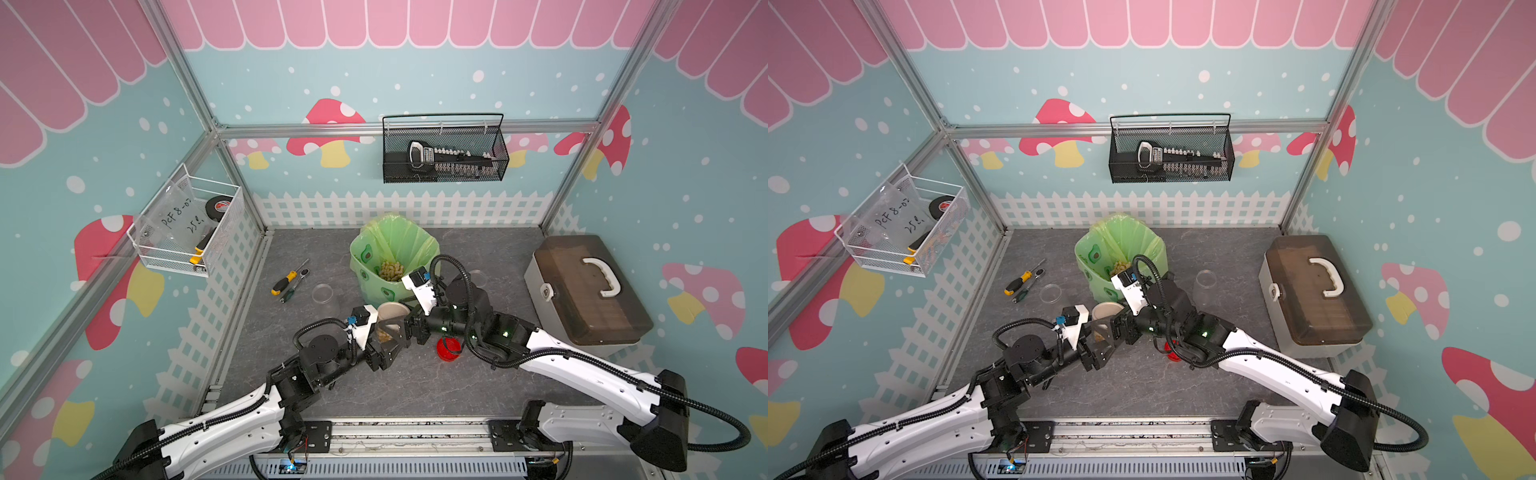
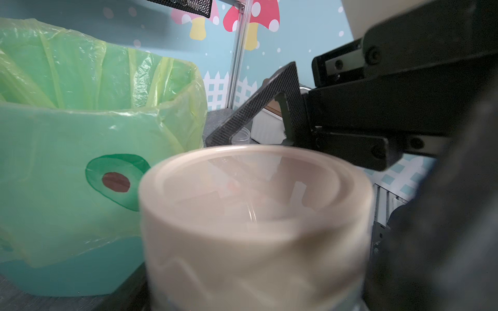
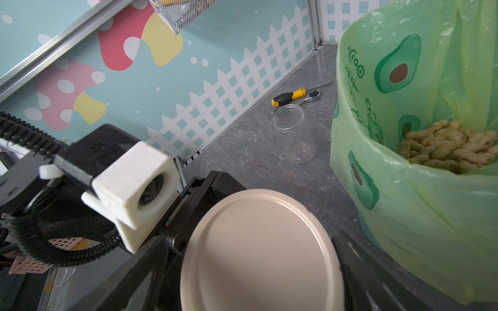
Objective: Empty moldy peanuts from jars
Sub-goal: Unscrew the lid from the jar.
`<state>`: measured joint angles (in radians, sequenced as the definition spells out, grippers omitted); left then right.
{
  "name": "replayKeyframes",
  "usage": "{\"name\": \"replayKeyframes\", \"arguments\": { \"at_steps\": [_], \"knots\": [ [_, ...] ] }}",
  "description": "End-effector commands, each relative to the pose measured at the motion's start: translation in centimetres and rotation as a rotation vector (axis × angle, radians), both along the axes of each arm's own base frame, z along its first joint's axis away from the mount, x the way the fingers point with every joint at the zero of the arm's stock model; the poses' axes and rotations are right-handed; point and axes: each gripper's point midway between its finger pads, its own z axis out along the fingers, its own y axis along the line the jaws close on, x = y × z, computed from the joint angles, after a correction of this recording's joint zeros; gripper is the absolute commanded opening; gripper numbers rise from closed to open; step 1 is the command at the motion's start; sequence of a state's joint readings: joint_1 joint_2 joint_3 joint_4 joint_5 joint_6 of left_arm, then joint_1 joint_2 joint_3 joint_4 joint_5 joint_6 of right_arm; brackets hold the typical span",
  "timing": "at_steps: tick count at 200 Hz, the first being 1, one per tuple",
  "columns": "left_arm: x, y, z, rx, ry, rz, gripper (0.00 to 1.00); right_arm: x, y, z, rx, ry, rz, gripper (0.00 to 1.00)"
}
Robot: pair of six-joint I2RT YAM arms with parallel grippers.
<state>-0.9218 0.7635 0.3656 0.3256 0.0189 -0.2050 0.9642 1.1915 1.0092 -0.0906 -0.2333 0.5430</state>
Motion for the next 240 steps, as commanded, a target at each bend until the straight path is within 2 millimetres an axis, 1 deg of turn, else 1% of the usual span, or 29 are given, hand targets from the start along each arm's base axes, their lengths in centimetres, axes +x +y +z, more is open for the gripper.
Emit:
{"name": "replayKeyframes", "arguments": {
  "at_steps": [1,32,54,91,130,157,193,215,240],
  "knots": [
    [0.0,0.2,4.1,-0.092,-0.074,0.000,0.45,-0.4,0.9,0.8,0.027,-0.009,0.032,0.92],
    [-0.2,0.3,4.1,-0.093,-0.070,-0.005,0.45,-0.7,0.7,0.6,0.022,-0.018,0.041,0.82],
    [-0.2,0.3,4.2,-0.096,-0.069,-0.007,0.45,-0.9,0.1,0.9,0.019,-0.039,0.042,0.75],
    [-0.2,0.2,4.0,-0.097,-0.064,-0.012,0.45,-1.5,-0.3,1.3,0.021,-0.070,0.070,0.68],
    [-0.2,0.1,3.7,-0.091,-0.061,-0.014,0.45,-1.3,-0.7,1.3,0.019,-0.082,0.064,0.65],
    [-0.1,0.1,3.6,-0.090,-0.060,-0.012,0.45,-1.1,-1.0,1.7,0.028,-0.098,0.055,0.64],
    [-0.2,-0.1,3.5,-0.094,-0.055,-0.024,0.45,-1.0,-0.7,2.0,0.052,-0.108,0.058,0.63],
    [-0.5,-0.3,3.6,-0.096,-0.054,-0.044,0.45,-1.4,-0.5,2.6,0.075,-0.119,0.087,0.63],
    [-1.2,-0.4,4.0,-0.111,-0.067,-0.081,0.45,-3.1,-0.2,3.5,0.103,-0.136,0.192,0.64]
  ]
}}
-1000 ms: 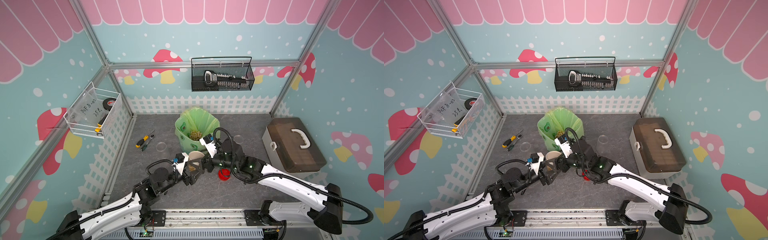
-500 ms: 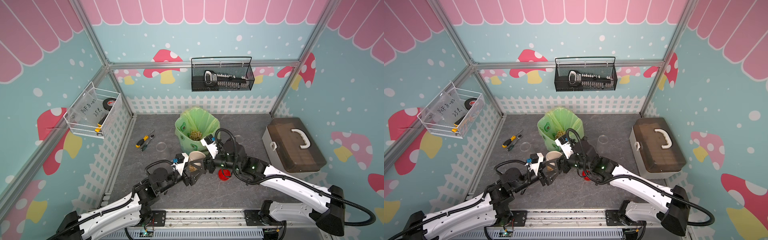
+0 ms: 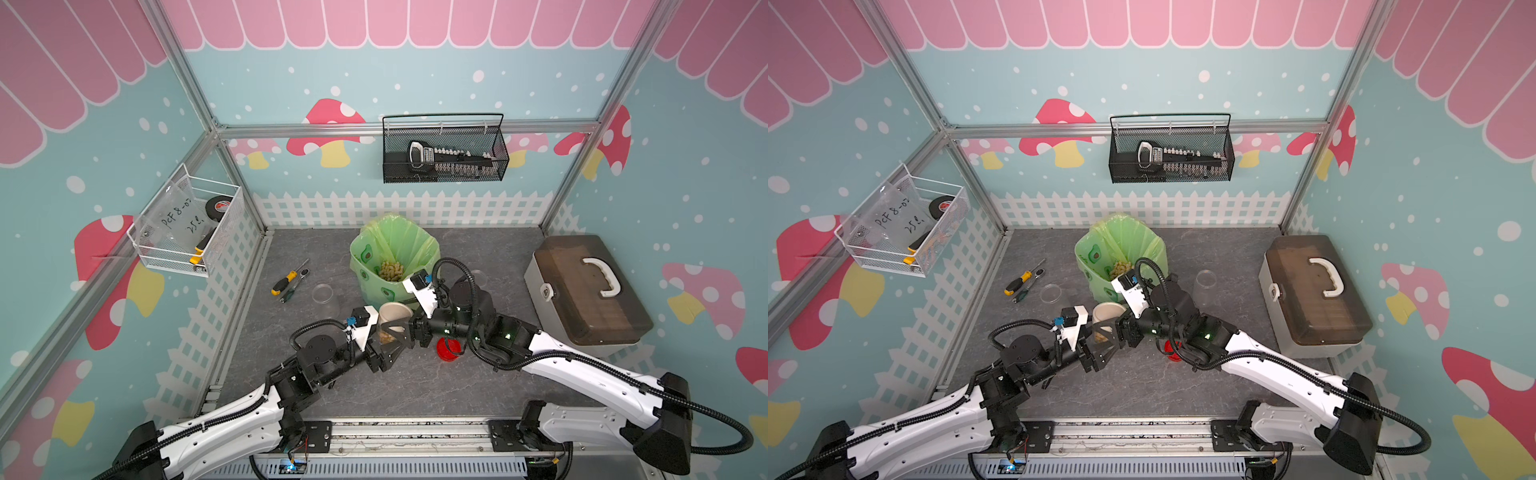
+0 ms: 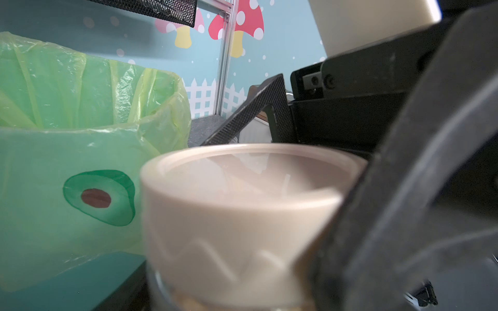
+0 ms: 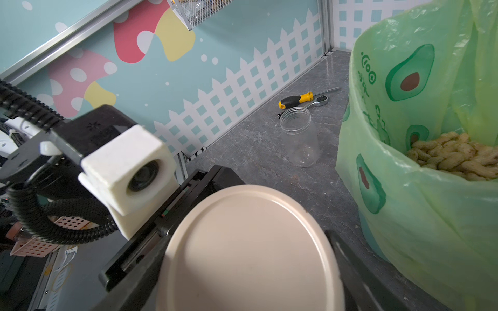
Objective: Empty moldy peanuts from jars
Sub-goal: Unscrew the lid from the jar.
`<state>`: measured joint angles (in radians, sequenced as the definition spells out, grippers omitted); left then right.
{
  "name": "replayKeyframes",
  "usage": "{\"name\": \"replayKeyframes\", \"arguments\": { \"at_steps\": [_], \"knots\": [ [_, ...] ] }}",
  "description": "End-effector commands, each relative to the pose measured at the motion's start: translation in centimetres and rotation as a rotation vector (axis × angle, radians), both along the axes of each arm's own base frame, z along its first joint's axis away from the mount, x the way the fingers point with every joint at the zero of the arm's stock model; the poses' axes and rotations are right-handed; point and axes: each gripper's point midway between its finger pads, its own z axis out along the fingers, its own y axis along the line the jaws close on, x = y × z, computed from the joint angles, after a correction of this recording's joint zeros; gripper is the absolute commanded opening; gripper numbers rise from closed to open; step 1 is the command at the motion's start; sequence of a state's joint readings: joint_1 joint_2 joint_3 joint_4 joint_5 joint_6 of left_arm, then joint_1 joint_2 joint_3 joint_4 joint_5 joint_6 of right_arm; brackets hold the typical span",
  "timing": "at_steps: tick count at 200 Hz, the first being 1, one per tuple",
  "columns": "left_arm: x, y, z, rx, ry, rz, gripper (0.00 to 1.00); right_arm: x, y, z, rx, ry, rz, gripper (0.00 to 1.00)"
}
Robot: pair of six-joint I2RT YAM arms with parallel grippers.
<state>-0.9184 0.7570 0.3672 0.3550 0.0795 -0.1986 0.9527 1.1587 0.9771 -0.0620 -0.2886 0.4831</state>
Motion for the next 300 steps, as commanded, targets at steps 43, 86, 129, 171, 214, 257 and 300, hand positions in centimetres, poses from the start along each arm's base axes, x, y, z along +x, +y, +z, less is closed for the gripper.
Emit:
{"name": "replayKeyframes", "arguments": {
  "at_steps": [43,86,129,171,214,257,300],
  "knots": [
    [-1.3,-0.2,3.8,-0.106,-0.053,-0.080,0.45,-4.6,-0.4,3.3,0.125,-0.040,0.340,0.64],
    [-1.8,-0.7,3.9,-0.105,-0.048,-0.120,0.45,-5.2,-0.6,3.8,0.168,-0.032,0.474,0.63],
    [-1.4,-0.8,3.5,-0.092,-0.042,-0.111,0.45,-3.1,-0.7,4.9,0.173,-0.063,0.418,0.63],
    [-1.3,-0.6,3.5,-0.095,-0.043,-0.104,0.45,-1.2,-1.0,4.9,0.163,-0.075,0.335,0.62],
    [-1.2,-0.4,3.5,-0.093,-0.044,-0.092,0.45,0.3,-1.2,4.7,0.149,-0.086,0.251,0.61],
    [-0.5,0.4,3.2,-0.089,-0.045,-0.036,0.45,1.6,-1.6,3.2,0.101,-0.077,0.174,0.60],
    [0.9,1.1,2.4,-0.072,-0.026,0.052,0.44,3.1,-3.0,1.8,0.052,-0.075,0.044,0.59]
  ]
}}
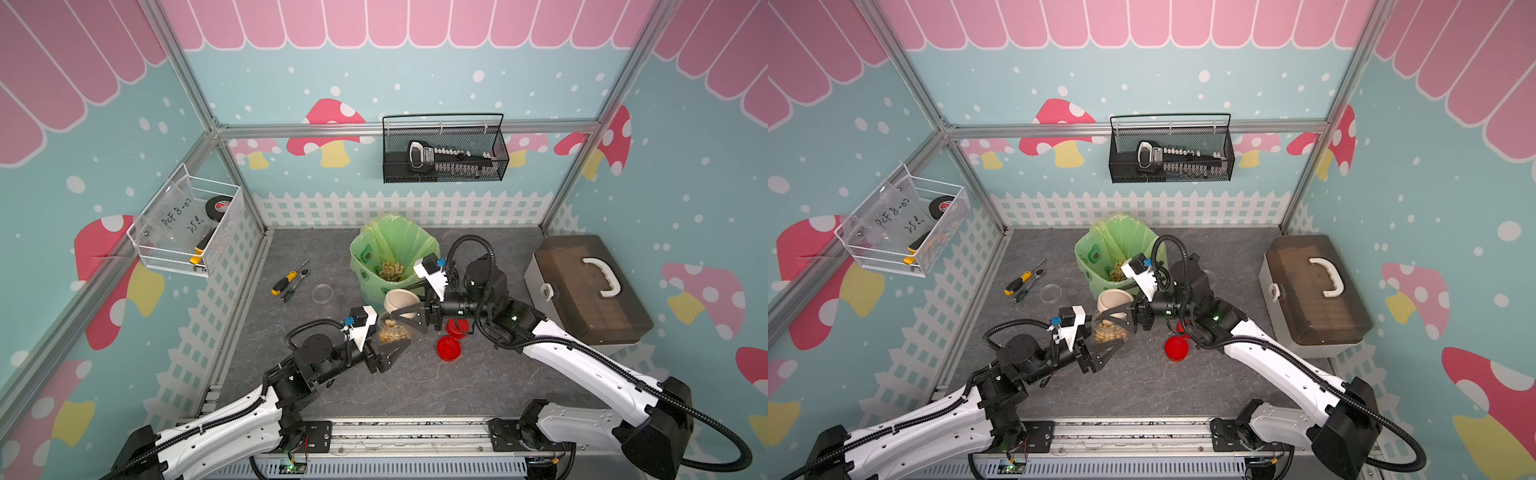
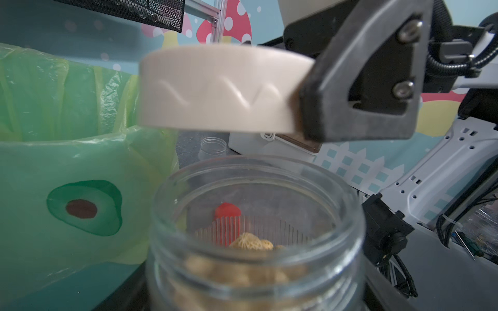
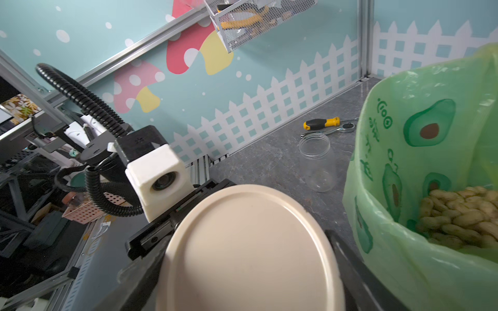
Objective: Empty moldy peanuts from jars
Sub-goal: Unscrew the lid from the jar, then place the lid at the center of the board.
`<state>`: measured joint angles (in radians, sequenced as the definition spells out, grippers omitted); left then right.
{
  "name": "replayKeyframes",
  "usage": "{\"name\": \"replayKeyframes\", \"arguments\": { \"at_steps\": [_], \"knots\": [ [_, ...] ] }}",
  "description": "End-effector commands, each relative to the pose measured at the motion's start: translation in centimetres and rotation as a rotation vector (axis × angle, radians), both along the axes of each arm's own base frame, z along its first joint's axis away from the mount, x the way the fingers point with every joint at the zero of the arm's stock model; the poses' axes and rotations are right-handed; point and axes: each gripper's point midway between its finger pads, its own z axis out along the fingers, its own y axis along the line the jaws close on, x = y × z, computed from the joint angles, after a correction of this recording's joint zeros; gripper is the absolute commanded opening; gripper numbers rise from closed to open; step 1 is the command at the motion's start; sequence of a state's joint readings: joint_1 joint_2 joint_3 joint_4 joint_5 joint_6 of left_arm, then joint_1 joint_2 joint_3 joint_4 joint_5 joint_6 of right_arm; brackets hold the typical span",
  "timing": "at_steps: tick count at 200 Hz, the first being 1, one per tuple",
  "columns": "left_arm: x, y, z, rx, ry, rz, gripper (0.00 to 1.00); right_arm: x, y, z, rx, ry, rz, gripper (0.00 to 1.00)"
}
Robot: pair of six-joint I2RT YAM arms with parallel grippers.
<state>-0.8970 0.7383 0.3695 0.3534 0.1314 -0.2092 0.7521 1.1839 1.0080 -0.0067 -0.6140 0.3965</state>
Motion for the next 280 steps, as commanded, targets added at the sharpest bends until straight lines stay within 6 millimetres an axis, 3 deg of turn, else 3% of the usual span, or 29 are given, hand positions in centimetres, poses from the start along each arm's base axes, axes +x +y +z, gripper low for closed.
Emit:
{"name": "replayKeyframes", "arguments": {
  "at_steps": [1,148,199,280],
  "knots": [
    [1.3,1.0,1.8,-0.049,-0.022,0.085,0.44,0.9,-1.3,-0.6,-0.031,-0.022,-0.094,0.59],
    [4.8,1.7,-2.4,0.055,-0.009,0.262,0.43,2.9,-6.3,-4.1,-0.163,-0.047,-0.384,0.58],
    [4.0,2.5,-1.6,0.011,-0.027,0.253,0.43,3.3,-7.8,-5.9,-0.219,-0.035,-0.461,0.58],
    [4.0,2.8,-2.0,0.002,-0.029,0.266,0.43,4.6,-16.4,-12.3,-0.486,-0.005,-0.845,0.57]
  ]
}}
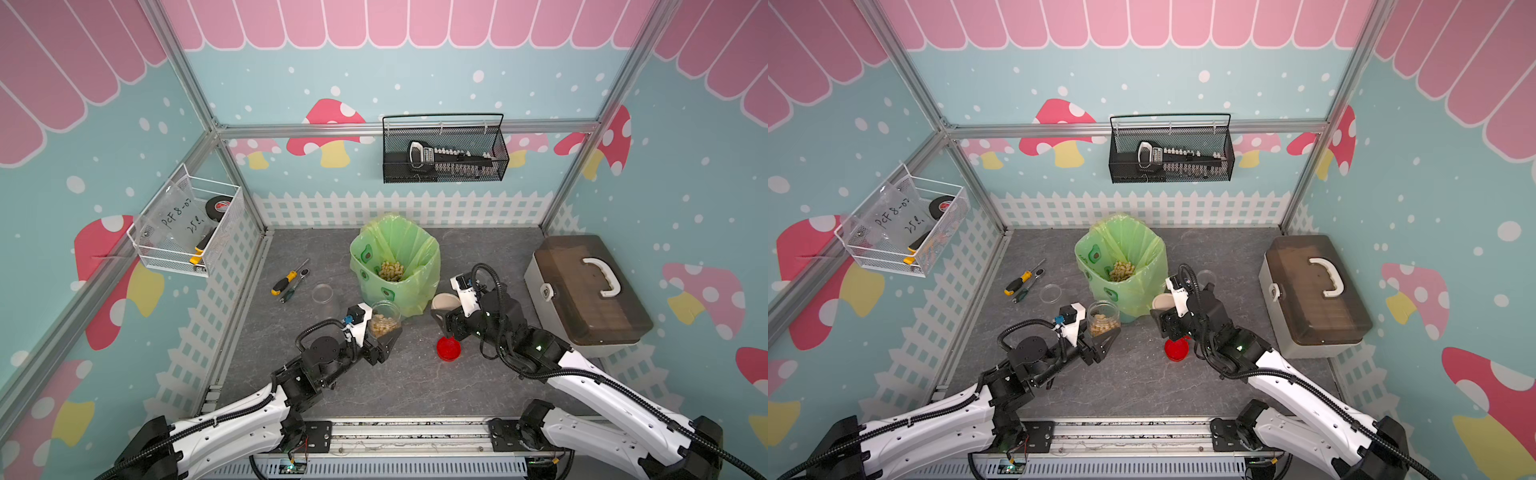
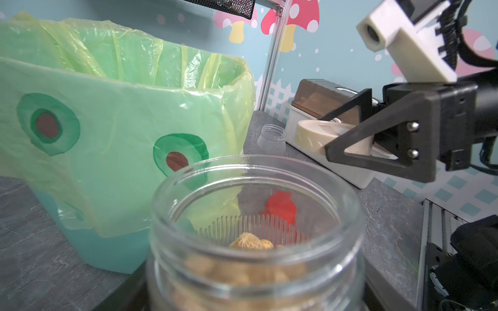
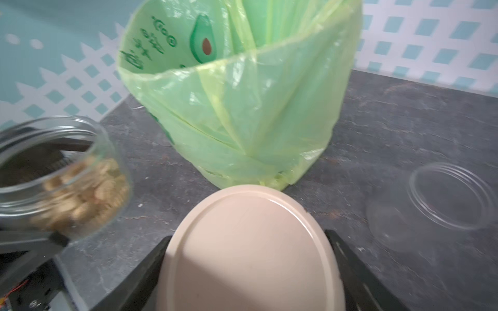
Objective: Empty moldy peanuts from jars
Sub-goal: Place the lid at the center of the board.
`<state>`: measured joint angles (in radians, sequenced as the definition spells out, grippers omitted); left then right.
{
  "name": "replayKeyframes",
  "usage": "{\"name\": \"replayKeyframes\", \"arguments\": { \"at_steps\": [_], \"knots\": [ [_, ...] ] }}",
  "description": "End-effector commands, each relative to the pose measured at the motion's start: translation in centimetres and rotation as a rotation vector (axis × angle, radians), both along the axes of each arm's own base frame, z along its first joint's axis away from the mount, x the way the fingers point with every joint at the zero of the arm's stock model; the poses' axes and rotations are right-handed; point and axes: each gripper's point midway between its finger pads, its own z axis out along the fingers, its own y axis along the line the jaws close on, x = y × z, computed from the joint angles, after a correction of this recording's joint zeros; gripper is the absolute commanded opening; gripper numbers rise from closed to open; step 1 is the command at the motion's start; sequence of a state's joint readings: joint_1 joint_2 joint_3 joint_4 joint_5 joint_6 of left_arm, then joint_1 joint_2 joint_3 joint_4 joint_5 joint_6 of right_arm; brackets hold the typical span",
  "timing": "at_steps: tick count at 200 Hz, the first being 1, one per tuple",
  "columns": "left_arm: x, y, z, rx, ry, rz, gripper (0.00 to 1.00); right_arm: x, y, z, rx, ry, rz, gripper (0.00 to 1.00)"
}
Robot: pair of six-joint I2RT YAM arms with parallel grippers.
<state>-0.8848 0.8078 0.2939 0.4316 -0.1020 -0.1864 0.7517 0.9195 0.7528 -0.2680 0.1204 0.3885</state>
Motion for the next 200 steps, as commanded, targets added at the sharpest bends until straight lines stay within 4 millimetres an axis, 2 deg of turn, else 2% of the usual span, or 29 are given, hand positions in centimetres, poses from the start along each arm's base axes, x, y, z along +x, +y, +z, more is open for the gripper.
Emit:
{"name": "replayKeyframes", "arguments": {
  "at_steps": [1,53,95,123,152,200],
  "knots": [
    [0.2,0.4,1.9,-0.064,-0.053,0.021,0.43,0.4,-4.0,-2.7,-0.108,0.021,-0.172,0.58],
    [0.2,0.6,1.7,-0.071,-0.056,0.023,0.43,0.2,-9.5,-7.3,-0.155,0.095,-0.380,0.57],
    [0.2,0.7,1.8,-0.074,-0.057,0.026,0.43,0.4,-12.6,-11.0,-0.151,0.157,-0.503,0.57],
    [0.1,0.8,1.7,-0.077,-0.059,0.027,0.43,0.7,-13.7,-13.0,-0.119,0.192,-0.552,0.57],
    [0.1,0.9,1.7,-0.083,-0.059,0.033,0.43,1.1,-14.3,-13.1,-0.105,0.191,-0.578,0.58],
    [0.2,1.0,1.6,-0.088,-0.057,0.037,0.43,1.8,-13.9,-13.9,-0.076,0.218,-0.588,0.59]
  ]
}}
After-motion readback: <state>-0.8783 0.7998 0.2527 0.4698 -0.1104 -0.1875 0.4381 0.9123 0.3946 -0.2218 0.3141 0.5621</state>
